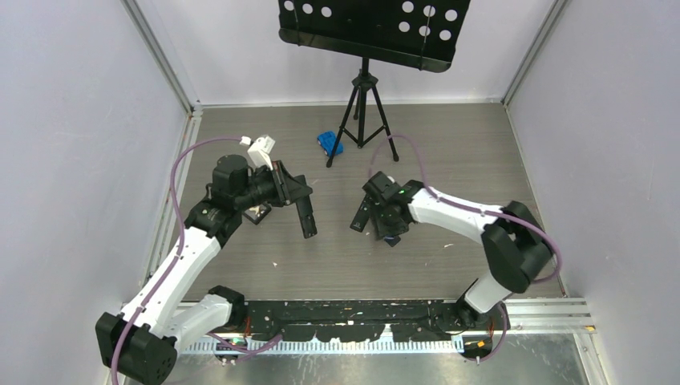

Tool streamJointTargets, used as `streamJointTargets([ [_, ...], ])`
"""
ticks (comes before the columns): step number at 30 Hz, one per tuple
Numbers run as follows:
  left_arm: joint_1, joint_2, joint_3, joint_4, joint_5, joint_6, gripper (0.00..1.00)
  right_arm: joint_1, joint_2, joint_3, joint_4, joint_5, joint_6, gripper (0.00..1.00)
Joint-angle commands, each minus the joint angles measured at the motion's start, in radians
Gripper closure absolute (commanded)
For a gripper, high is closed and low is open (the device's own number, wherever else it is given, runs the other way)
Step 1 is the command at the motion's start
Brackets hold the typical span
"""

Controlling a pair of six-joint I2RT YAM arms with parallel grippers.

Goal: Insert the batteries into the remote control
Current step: Place the battery at the center of the board.

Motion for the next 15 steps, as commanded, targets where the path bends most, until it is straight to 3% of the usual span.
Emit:
streamJointTargets([
  [1,0.0,-0.044,0.04,-0.037,-0.04,0.038,1.0,0.053,0.096,0.08,-0.051,0.019,-0.101,0.65],
  [7,0.001,-0.046,0.046,-0.06,-0.048,0.045,1.0,0.079,0.153,0.106,-0.079,-0.011,-0.17,0.61],
  [15,0.001,-0.033,0.046,-0.059,-0.054,0.046,1.0,0.091,0.139,0.087,-0.08,-0.028,-0.191,0.4],
])
